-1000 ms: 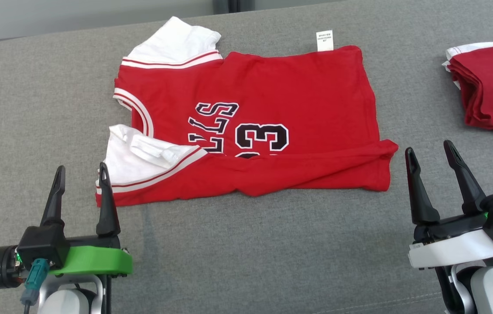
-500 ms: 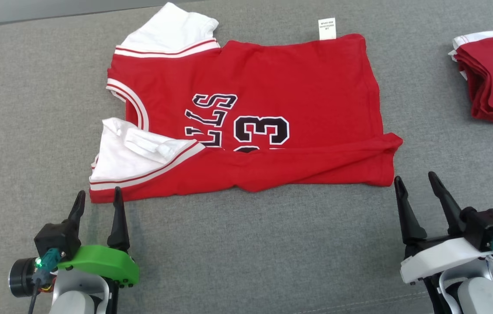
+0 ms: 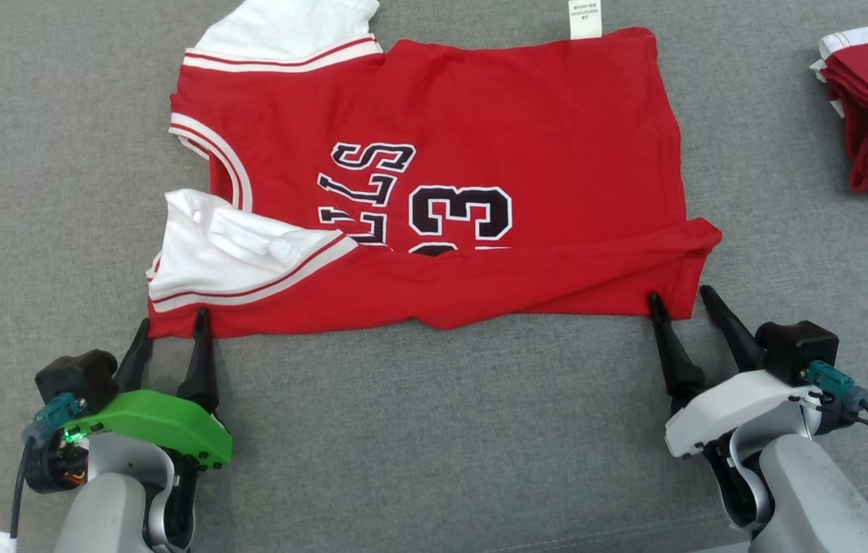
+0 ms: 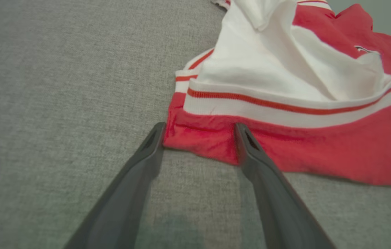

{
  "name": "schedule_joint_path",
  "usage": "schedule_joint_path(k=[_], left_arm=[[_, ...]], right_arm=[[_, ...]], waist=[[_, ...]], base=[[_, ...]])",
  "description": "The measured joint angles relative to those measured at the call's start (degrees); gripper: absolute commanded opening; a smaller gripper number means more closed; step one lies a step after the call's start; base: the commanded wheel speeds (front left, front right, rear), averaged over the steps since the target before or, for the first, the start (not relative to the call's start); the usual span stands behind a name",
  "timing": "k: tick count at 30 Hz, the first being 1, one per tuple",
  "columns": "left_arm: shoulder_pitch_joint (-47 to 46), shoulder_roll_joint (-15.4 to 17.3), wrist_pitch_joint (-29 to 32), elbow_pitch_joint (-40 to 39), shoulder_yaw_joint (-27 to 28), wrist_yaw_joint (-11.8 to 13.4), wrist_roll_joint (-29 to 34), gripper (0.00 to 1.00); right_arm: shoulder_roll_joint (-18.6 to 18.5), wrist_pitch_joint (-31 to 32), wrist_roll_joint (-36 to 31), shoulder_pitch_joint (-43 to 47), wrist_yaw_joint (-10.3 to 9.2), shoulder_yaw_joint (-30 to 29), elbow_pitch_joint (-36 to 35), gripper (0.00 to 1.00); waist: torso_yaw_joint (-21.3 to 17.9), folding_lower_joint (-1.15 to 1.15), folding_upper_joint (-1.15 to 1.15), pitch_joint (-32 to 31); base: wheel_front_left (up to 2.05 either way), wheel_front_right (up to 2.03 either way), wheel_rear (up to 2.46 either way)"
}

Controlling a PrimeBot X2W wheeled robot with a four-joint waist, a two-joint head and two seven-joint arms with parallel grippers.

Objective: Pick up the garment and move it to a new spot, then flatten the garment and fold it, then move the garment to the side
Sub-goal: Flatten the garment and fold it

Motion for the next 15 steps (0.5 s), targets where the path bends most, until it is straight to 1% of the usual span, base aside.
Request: schedule_joint_path(k=[1,2,6,10,11,15], left_arm=[[-0.3,0.1,0.2,0.1,-0.2,-0.4,-0.2,0.0],[-0.5,0.2,0.6,0.1,-0.2,-0.9,-0.7,0.0],[-0.7,0.2,0.0,-0.7,-0.2,-2.1,-2.3,0.0],[-0.4,0.4,-2.4,-3.2,0.4,-2.0,-2.4,0.0],[-0.2,0.5,-2.9,-4.1,0.6,-1.9,-2.3,0.0],[2.0,1.2,-4.1,-8.9,1.4,0.0,-1.6,0.0]], right_arm=[[-0.3,0.2,0.6,-0.5,0.0,0.5,0.4,0.37],[-0.6,0.4,1.1,-0.9,0.0,0.9,0.6,0.0],[-1.4,0.7,2.9,-1.6,0.02,2.2,0.7,0.0],[-2.7,0.7,4.2,-1.4,0.01,2.5,-1.7,0.0],[-3.1,0.7,4.3,-1.1,0.01,2.5,-2.6,0.0],[-5.1,2.0,5.2,1.2,0.02,2.4,-6.5,0.0]], waist=[[0.1,0.0,0.0,0.1],[0.1,0.0,0.0,0.2],[0.3,0.0,0.0,0.3],[0.5,0.0,0.0,0.1],[0.5,0.0,0.0,0.0],[0.8,0.0,0.0,-0.9]], base=[[0.0,0.0,0.0],[0.0,0.0,0.0],[0.0,0.0,0.0],[0.0,0.0,0.0],[0.0,0.0,0.0],[0.0,0.0,0.0]])
